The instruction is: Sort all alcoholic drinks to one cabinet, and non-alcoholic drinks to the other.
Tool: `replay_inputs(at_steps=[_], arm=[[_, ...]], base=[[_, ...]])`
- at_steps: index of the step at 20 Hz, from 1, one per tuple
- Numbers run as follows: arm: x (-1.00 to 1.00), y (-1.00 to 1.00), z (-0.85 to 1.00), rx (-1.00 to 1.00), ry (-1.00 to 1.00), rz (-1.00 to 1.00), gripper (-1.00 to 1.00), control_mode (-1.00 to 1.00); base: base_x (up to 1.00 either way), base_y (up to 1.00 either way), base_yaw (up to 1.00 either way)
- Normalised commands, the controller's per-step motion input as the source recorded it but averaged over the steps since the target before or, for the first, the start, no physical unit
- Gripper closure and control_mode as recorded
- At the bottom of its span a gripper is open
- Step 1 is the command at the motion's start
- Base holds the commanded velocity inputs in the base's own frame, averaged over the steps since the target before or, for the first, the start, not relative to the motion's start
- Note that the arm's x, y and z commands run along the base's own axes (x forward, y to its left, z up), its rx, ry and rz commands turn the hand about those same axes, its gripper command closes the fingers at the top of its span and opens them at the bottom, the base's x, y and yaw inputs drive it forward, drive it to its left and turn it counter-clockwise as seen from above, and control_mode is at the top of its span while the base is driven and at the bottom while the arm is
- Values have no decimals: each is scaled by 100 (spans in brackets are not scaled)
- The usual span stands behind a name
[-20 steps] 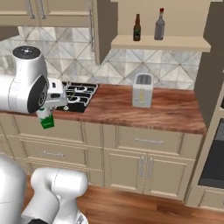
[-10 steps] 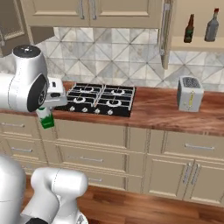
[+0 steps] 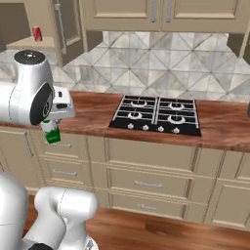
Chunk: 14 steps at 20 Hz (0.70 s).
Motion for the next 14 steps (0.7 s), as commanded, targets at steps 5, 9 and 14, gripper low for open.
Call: replay_inputs(at_steps=[5,9,14], arm=[[0,0,0,0,0,0,100,100],[0,0,0,0,0,0,100,100],[0,0,0,0,0,0,100,100]], base=[[0,100,0],[20,94,0],[47,58,-1]])
